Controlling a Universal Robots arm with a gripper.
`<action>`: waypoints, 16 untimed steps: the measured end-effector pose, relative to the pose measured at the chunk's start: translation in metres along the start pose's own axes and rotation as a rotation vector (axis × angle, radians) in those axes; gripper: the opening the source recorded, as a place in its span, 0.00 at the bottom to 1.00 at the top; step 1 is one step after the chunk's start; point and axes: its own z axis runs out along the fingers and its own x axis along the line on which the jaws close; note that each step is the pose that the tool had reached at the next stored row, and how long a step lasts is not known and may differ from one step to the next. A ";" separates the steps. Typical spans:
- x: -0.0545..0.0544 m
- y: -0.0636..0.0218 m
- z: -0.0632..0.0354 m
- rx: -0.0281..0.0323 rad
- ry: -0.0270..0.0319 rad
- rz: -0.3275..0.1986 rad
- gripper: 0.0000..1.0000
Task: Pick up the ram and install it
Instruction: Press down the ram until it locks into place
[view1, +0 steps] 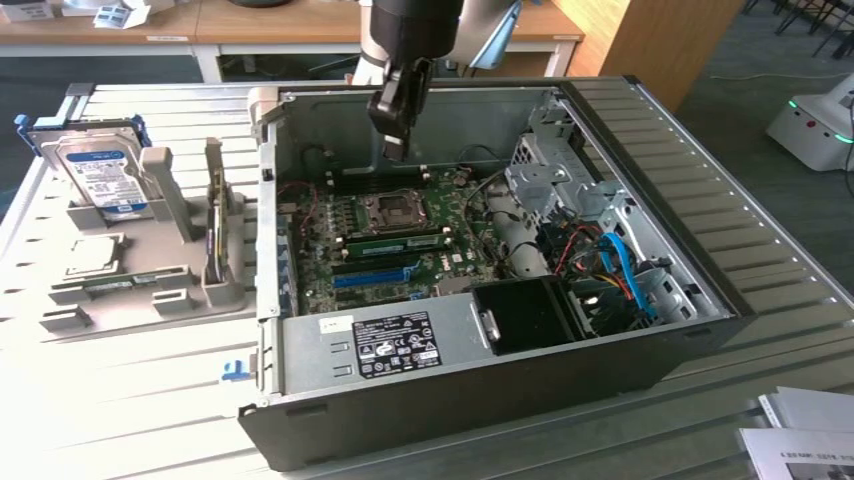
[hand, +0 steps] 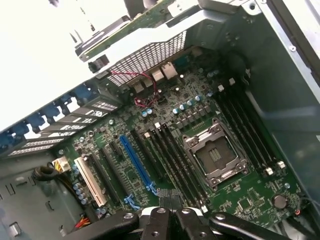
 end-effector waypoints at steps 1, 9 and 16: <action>0.000 0.0000 0.0000 -0.0005 -0.0003 0.008 0.10; 0.000 0.0000 0.0000 -0.0046 -0.0028 0.072 0.10; 0.000 0.0001 0.0000 -0.0081 -0.0049 0.127 0.10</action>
